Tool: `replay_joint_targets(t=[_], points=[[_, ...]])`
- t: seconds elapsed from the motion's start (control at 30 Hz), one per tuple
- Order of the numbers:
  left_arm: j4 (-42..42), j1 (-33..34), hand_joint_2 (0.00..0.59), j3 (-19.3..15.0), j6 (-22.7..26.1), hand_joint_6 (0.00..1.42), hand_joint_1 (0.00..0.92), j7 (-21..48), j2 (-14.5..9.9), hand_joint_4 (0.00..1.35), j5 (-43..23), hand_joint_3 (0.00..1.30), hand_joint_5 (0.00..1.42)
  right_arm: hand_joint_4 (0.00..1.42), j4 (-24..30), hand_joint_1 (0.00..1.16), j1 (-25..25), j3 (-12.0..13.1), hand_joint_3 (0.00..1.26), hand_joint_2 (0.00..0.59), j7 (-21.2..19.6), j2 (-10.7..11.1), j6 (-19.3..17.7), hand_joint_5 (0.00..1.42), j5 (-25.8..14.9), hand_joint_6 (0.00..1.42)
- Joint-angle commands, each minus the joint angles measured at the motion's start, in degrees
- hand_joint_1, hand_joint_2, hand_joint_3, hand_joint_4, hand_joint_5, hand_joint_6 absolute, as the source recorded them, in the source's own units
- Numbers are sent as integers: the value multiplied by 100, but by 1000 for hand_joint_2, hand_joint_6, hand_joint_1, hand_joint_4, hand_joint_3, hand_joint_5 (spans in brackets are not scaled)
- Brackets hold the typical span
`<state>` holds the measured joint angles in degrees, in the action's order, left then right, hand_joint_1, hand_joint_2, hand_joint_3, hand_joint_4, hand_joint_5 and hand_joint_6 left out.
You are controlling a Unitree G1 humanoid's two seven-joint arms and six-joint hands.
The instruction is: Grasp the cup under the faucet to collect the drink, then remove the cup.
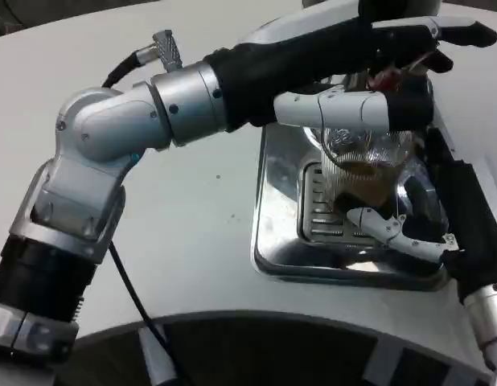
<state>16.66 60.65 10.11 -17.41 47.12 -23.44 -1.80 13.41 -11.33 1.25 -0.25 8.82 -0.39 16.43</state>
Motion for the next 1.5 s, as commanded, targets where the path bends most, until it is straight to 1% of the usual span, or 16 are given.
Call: replay_joint_targets(t=[0.03,0.53,1.27,1.5], points=[[-83,-62,0,93,-9,136,0,231,-49,63,8,134,150,24,-134,910,-40,-62,0,206,-87,-81,45,147,-44,0],[-33,-20,0,80,-43,140,0,259,-70,63,15,141,160,27,-354,906,-275,-166,0,208,-132,-193,140,147,-72,0],[36,16,2,82,-98,140,0,283,-104,64,47,143,162,34,-497,886,-365,-270,0,217,-323,-251,239,158,-4,0],[58,95,0,154,-269,140,0,288,-119,71,184,143,162,34,-521,879,-401,-273,0,221,-336,-271,255,159,-24,0]])
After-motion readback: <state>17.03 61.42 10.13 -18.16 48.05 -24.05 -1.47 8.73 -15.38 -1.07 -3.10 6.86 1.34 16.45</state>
